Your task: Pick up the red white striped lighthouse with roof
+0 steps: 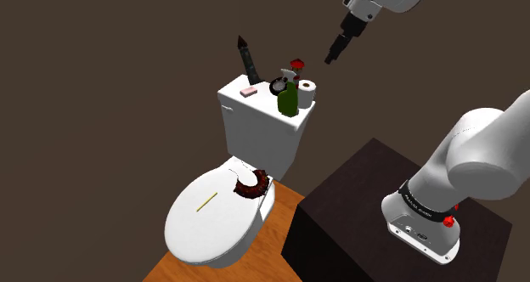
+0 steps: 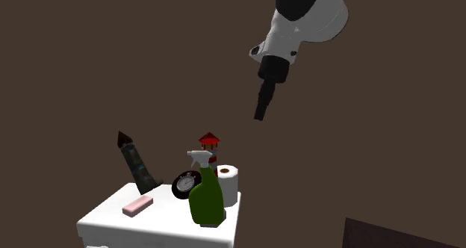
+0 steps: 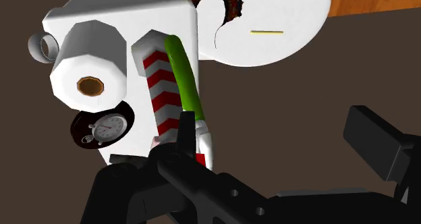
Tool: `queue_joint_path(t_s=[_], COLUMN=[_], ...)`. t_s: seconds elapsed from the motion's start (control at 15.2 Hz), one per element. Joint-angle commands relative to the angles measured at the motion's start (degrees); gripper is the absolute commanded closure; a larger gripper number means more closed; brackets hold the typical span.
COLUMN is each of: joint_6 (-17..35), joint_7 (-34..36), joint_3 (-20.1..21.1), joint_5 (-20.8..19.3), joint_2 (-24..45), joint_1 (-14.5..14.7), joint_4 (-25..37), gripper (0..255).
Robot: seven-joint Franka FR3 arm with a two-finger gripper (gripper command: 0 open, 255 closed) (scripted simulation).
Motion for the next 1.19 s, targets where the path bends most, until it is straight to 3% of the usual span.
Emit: queue_joint_path(t_s=[0.0,0.26,0.59,1.12], joint_6=[1.44,0.47,-4.78,-3.02], joint_7=[-6.18,-18.76,-30.71,-35.29], joint_3=[-2.49,-5.45,-3.88,-2.19], joint_5=[5.98,19.73,34.82,39.34], joint_2=[4.82,15.98,29.8,34.18], joint_1=[1.79,3.06,-0.83,-2.39], joint_4=[2.44,9.61,20.86,20.87], gripper=[0,0,0,0])
